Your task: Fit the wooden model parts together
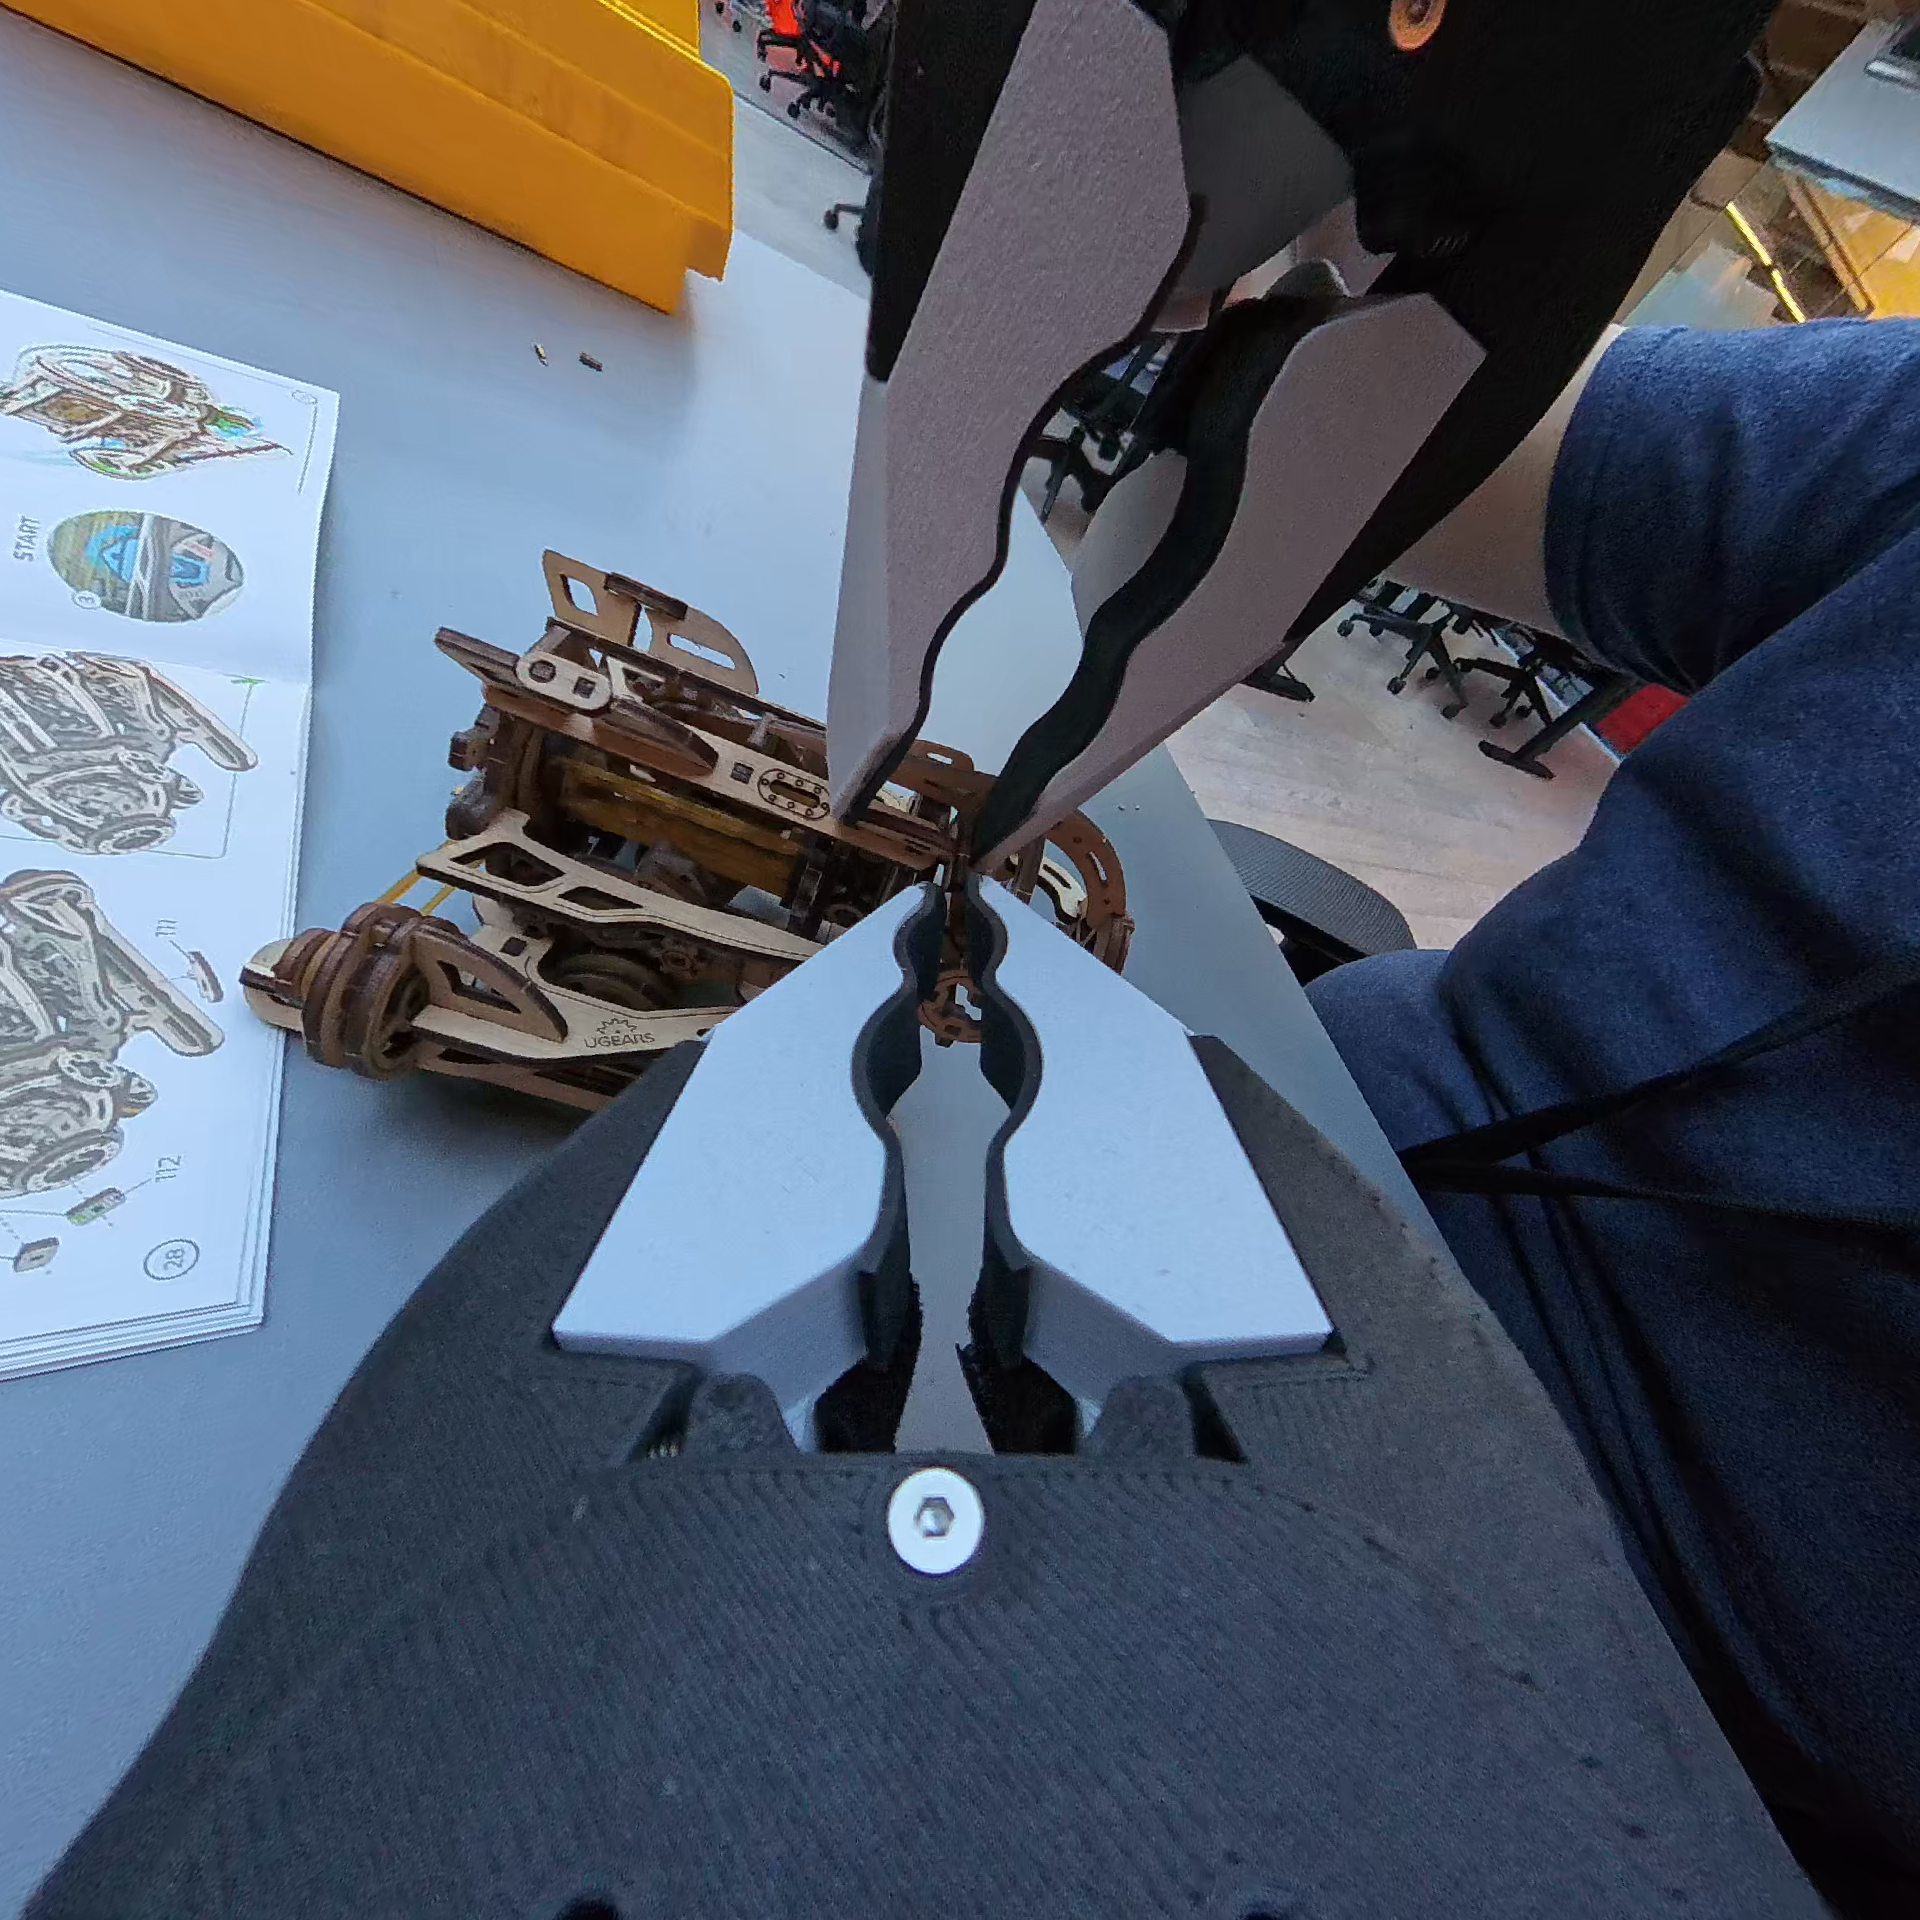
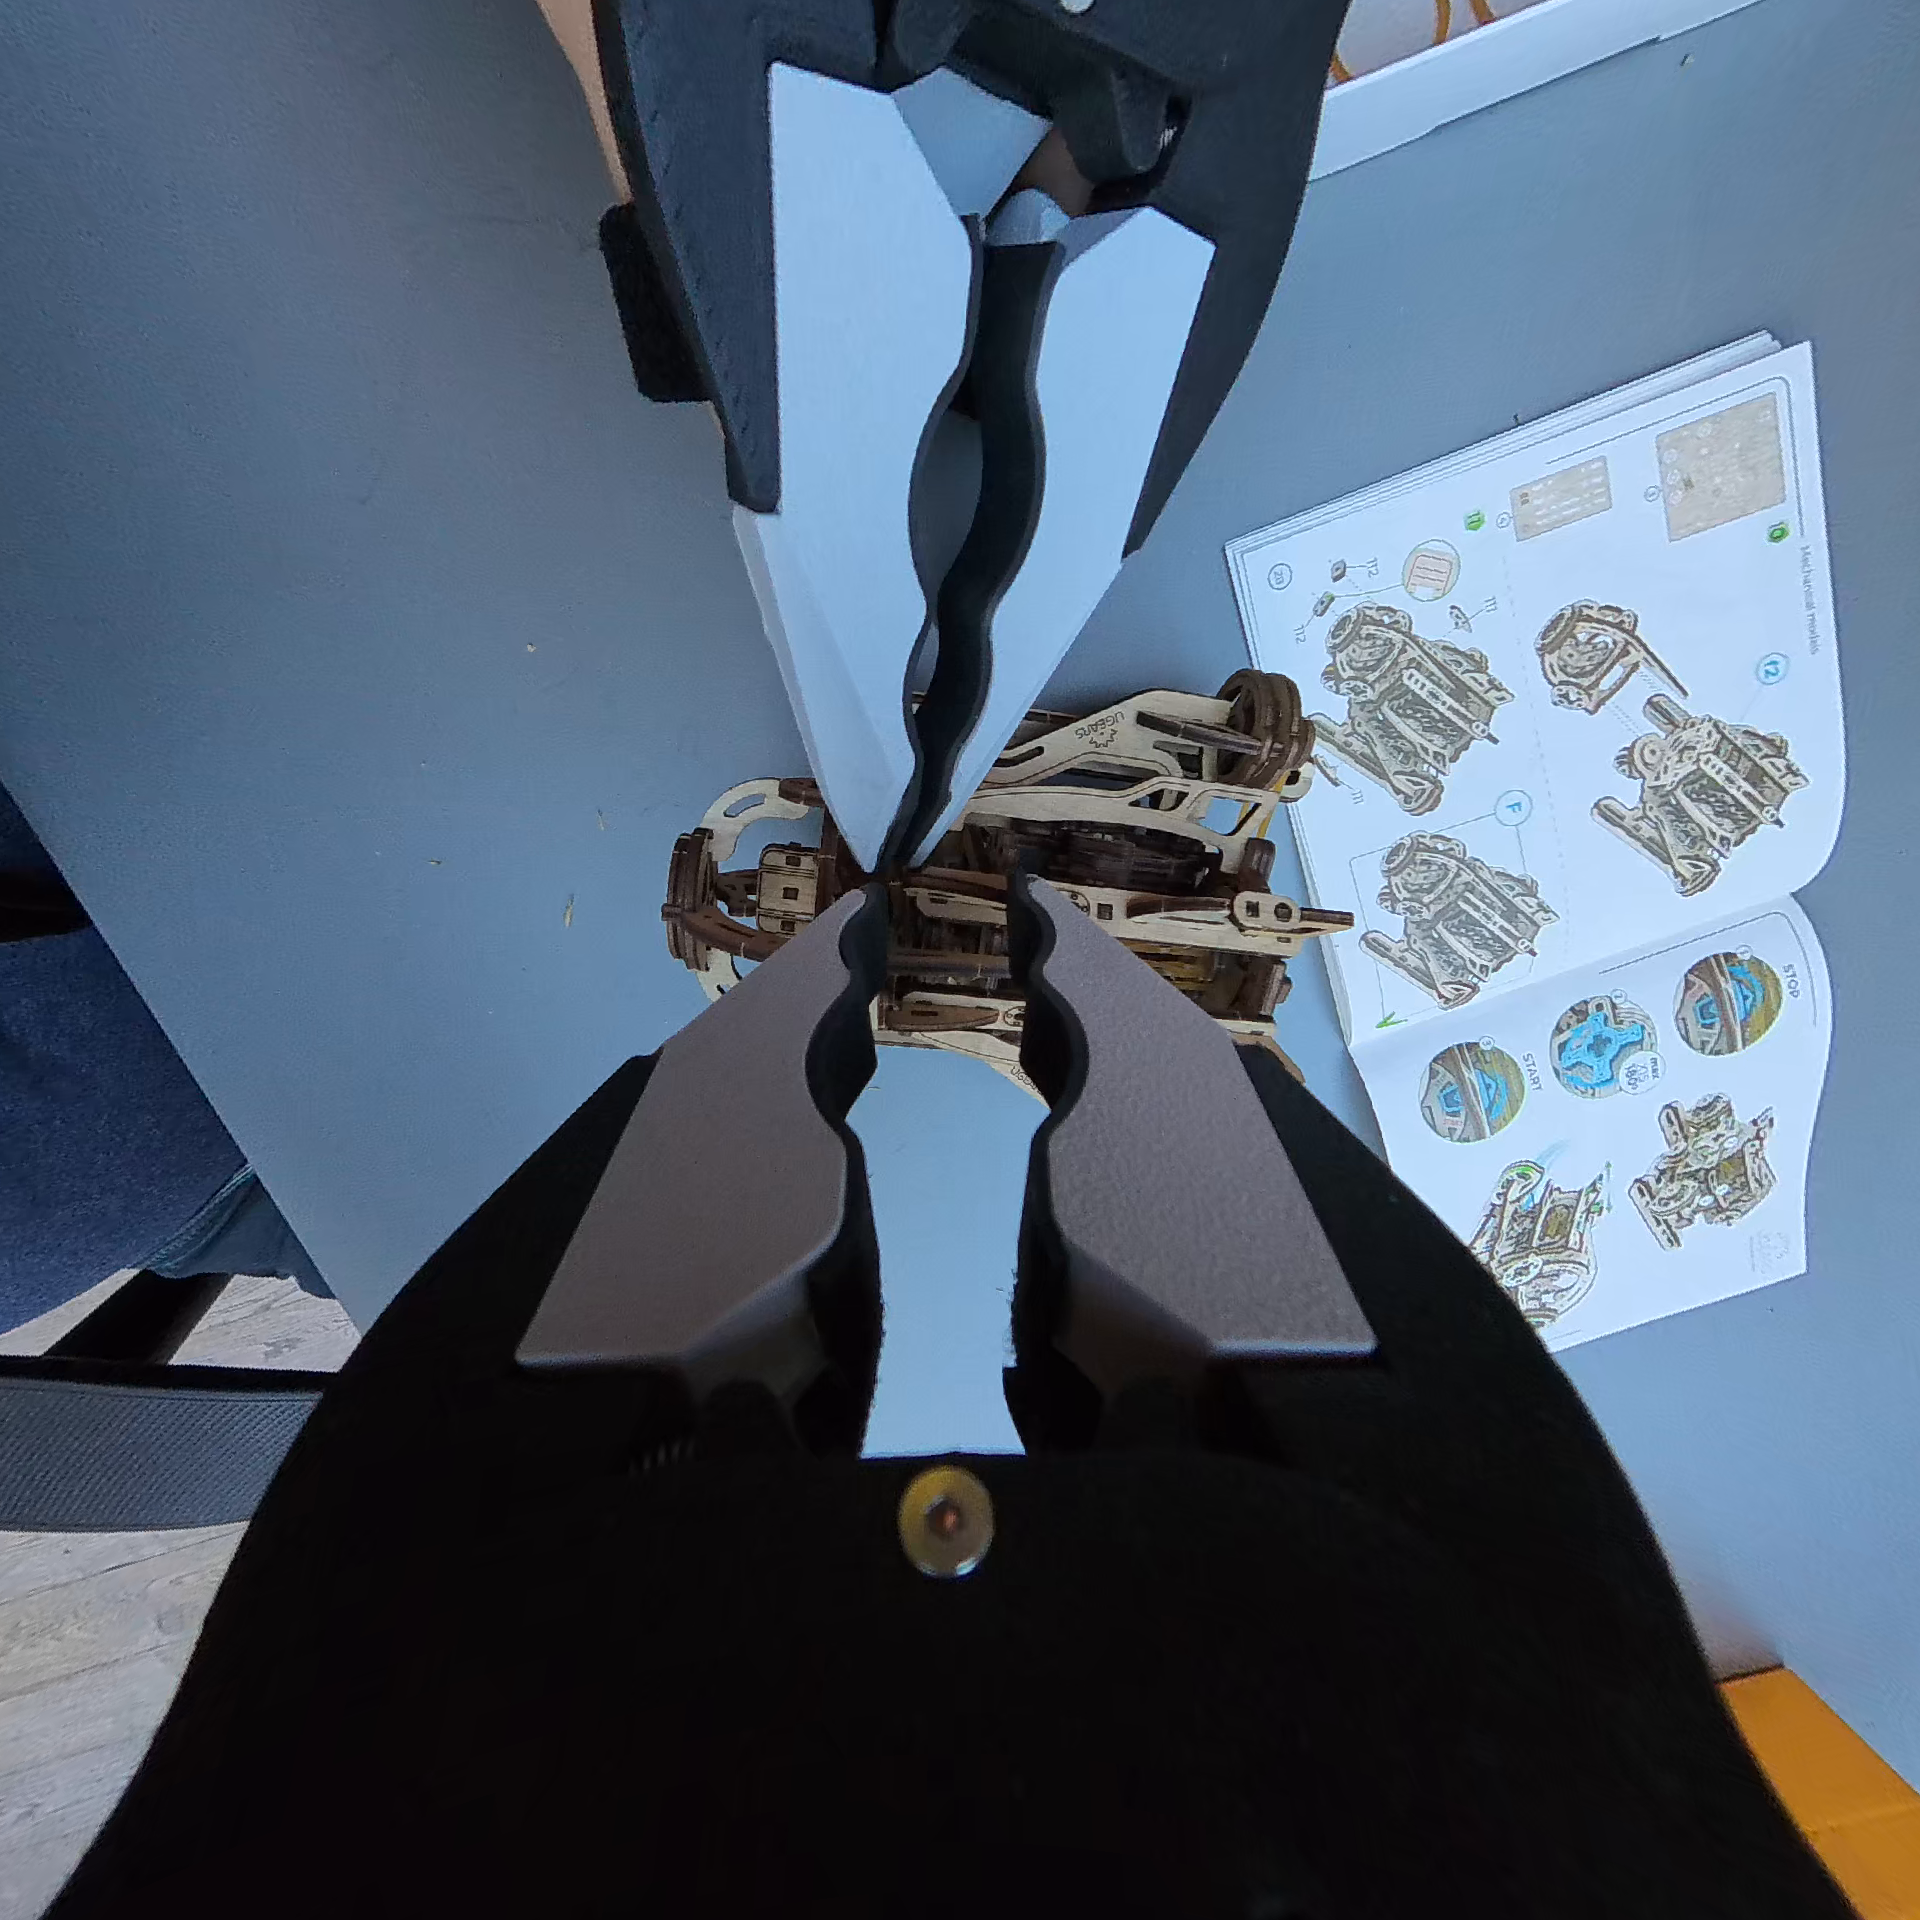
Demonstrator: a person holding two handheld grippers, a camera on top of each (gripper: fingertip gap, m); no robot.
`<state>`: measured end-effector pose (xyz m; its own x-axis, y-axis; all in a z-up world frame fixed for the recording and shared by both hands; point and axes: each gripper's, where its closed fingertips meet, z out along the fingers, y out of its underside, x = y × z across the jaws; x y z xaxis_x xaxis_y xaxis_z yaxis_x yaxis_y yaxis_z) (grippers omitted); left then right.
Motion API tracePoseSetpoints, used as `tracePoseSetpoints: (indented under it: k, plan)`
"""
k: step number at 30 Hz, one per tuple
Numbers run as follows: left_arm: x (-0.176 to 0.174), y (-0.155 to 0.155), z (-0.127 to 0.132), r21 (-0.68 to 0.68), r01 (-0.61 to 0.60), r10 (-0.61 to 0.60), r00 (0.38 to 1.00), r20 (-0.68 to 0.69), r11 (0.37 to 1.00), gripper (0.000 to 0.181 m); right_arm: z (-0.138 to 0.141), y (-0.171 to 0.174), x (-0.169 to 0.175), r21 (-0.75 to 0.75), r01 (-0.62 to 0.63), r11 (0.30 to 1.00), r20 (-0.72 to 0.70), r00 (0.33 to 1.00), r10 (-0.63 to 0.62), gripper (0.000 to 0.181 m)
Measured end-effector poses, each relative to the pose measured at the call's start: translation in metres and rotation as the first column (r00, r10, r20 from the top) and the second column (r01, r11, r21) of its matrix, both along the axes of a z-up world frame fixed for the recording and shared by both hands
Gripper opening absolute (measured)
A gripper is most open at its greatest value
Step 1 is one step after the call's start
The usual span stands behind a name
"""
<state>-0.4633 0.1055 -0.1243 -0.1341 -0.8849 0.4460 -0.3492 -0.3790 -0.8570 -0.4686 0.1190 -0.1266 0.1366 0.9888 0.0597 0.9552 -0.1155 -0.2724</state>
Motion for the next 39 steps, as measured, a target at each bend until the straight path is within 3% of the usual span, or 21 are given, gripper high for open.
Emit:
tracePoseSetpoints:
  k: [11,39]
  plan:
    - [0.0003,0.0012,0.0001,-0.089,-0.002,0.003,1.0,0.011,0.996,0.0,0.0002,0.0001,0.0002,-0.03,-0.018,0.999,-0.013,1.0,0.018,0.024]
    - [0.0002,0.0038,-0.0011,-0.034,-0.039,0.039,0.999,0.002,0.999,0.0,0.0004,0.0027,-0.0009,0.014,-0.046,0.999,0.074,0.996,0.045,0.018]
